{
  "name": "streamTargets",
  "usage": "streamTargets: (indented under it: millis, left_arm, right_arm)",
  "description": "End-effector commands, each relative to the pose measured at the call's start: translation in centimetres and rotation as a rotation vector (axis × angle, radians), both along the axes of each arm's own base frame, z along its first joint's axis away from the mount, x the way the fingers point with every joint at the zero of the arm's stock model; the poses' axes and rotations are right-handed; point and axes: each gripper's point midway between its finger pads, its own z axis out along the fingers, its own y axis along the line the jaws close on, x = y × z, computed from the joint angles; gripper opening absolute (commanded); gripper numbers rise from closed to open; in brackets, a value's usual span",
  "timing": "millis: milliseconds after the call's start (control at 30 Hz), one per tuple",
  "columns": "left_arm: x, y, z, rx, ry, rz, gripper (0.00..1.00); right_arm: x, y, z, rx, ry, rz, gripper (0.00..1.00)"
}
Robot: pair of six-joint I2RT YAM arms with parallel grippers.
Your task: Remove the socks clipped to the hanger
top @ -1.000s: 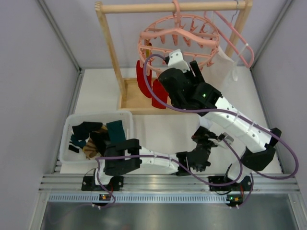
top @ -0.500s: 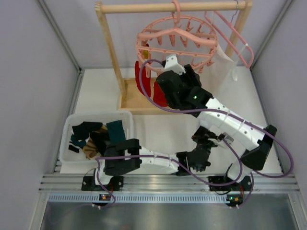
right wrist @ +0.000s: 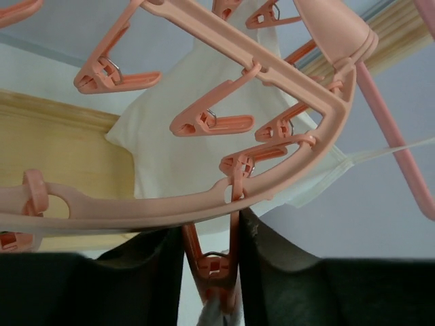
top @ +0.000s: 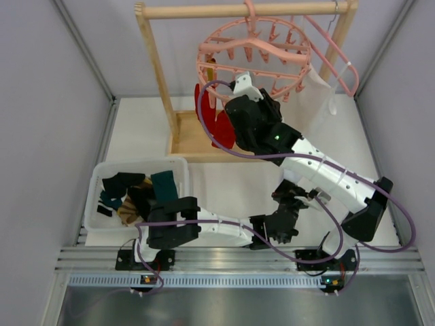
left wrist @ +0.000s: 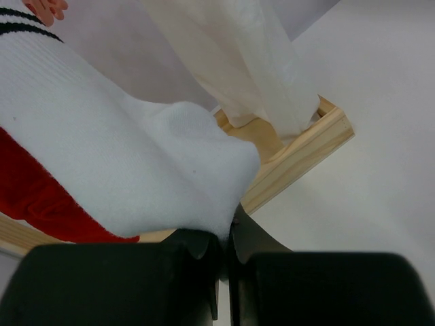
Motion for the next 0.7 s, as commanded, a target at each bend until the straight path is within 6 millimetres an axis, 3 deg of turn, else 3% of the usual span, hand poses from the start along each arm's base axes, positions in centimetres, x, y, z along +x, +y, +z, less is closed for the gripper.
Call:
streamTargets:
  millis: [0, 233, 333, 400, 667]
  left_arm:
    - [-0.7, -0.2, 1.8, -0.091, 0.003, -0.019, 0.0]
    - [-0.6, 0.2, 1.1, -0.097, 0.016, -0.006, 0.0]
    - [-0.6, 1.5, 0.1, -0.115, 0.043, 0.03, 0.0]
    - [-0.5, 3.7, -1.1, -0.131, 0.071, 0.086, 0.0]
    - [-0.9, 12.8, -3.4, -0.127, 0.11, 0.264, 0.0]
  right_arm:
    - [0.1, -0.7, 2.7, 0.078, -0.077, -0.031, 0.24]
    - [0.0, -0.6, 2.6, 0.085, -0.075, -0.024, 0.19]
    - [-0.1, -0.3, 2.6, 0.117, -0.071, 0.006, 0.29]
    - [-0.3, 0.1, 2.5, 0.165, -0.057, 0.052, 0.49]
    - [-2.3, 2.4, 2.1, 0.383, 0.035, 0.299, 0.69]
